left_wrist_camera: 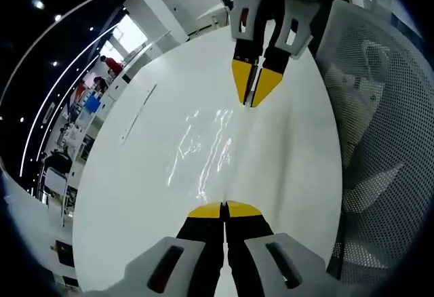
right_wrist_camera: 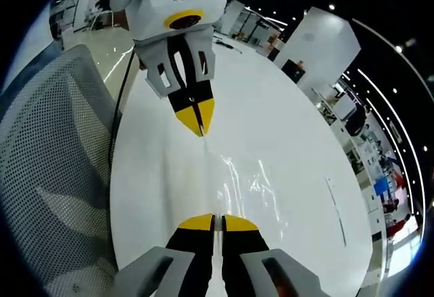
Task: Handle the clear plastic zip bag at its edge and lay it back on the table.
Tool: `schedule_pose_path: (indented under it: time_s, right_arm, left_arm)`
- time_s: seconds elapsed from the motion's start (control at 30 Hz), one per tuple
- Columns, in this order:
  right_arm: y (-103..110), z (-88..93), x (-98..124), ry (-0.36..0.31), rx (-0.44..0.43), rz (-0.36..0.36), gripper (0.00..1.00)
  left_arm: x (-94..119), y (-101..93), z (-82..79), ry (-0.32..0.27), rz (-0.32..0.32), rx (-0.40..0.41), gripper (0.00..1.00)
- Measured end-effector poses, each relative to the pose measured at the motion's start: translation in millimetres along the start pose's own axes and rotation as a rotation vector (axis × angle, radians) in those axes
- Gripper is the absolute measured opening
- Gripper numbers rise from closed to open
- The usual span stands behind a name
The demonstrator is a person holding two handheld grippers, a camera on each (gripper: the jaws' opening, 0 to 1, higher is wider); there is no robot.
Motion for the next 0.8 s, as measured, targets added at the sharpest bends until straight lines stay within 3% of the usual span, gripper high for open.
schedule_pose_path:
  time_s: [0.8]
  right_arm:
    - [0.2,19.6,9.6,0.034,-0.031,0.021,0.0]
  left_arm:
    - [0.3,-0.4,1.3,0.003,-0.008,0.012,0.0]
Point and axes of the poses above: the point that each gripper's makers call its tool centre point, and the gripper's own axes: x roughly backward along the fingers, y roughly to its left, z roughly out of its underside, the point moved 4 cm from there along x, roughly backward along the fingers, and after that the axes turned 14 degrees about z, right-handed, at the moved point
